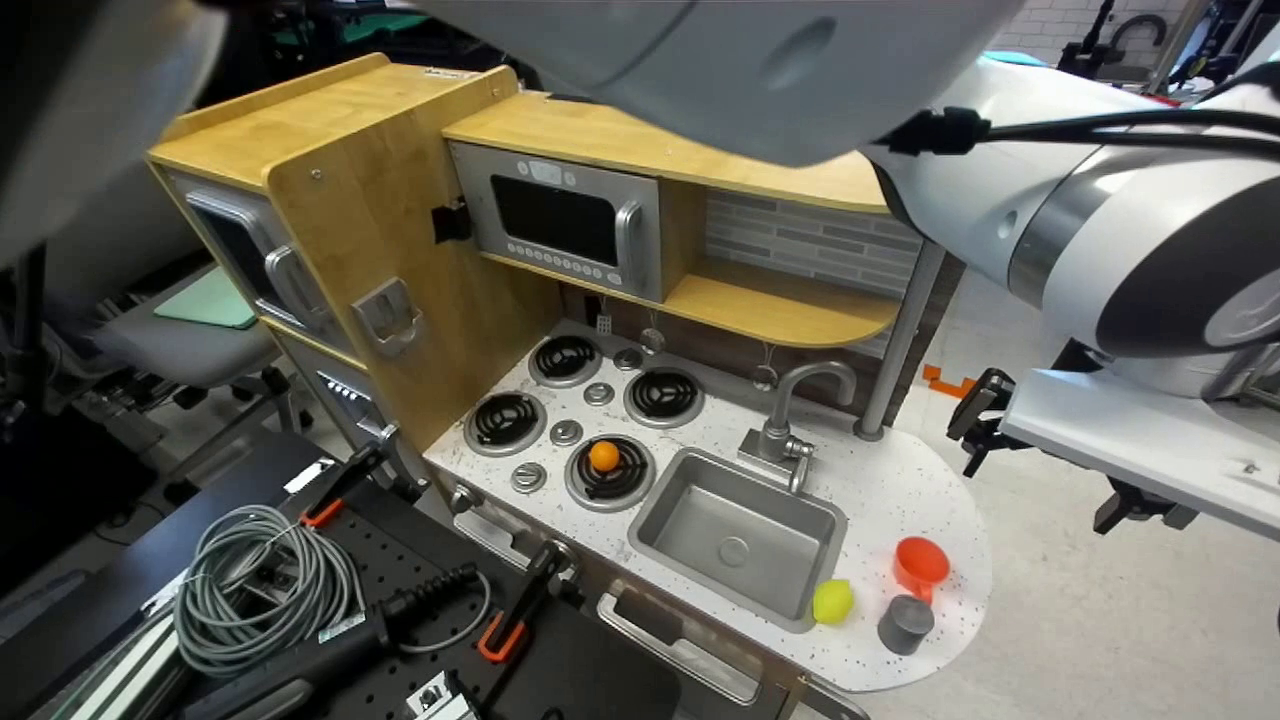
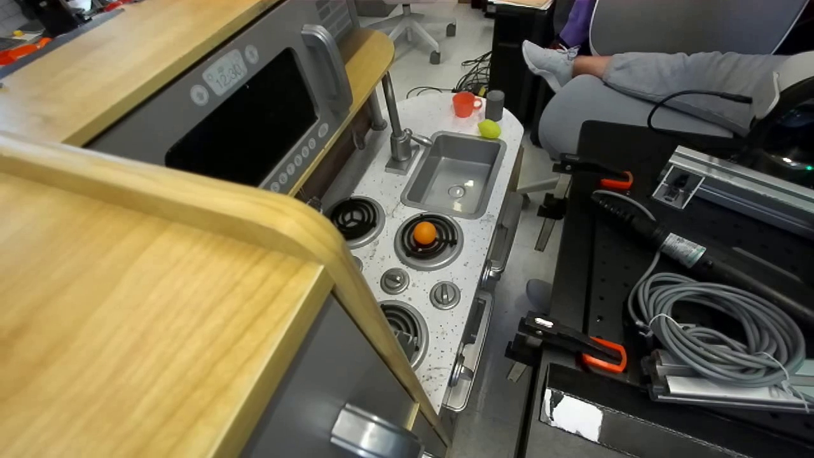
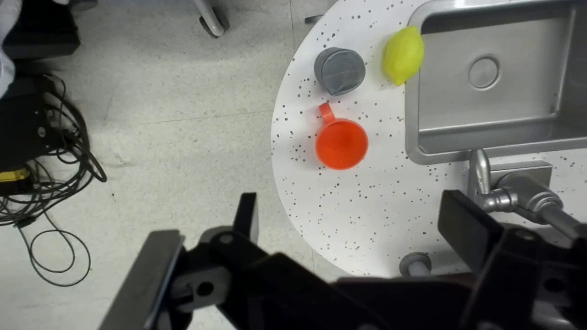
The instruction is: Move the grey cube to the right
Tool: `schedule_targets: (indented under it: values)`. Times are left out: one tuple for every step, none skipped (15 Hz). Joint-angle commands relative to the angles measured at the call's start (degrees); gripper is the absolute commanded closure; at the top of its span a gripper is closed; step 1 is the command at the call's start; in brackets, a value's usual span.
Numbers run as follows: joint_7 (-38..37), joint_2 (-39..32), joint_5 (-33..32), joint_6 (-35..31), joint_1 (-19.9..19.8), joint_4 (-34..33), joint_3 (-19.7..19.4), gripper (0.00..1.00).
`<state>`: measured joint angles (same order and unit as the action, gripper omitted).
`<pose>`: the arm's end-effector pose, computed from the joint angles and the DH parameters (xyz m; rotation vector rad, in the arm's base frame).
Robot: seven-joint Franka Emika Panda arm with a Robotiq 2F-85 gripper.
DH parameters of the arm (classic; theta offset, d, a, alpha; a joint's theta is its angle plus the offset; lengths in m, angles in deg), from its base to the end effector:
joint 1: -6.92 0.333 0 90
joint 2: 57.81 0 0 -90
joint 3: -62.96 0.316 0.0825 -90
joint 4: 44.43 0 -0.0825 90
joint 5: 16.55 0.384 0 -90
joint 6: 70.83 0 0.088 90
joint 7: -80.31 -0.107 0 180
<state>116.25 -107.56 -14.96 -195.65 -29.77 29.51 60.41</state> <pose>0.5866 -0.4672 0.2250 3.1191 -0.0891 0.0151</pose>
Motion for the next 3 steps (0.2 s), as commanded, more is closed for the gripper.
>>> schedule_targets:
  values:
    - [0.19, 0.86, -0.06, -0.12, 0.06, 1.10, 0.00, 0.00]
    - [0.61, 1.04, 0.48, 0.11, 0.48, 1.30, -0.60, 0.00]
    - [0.70, 1.21, 0.48, -0.03, 0.49, 1.77, -0.61, 0.00]
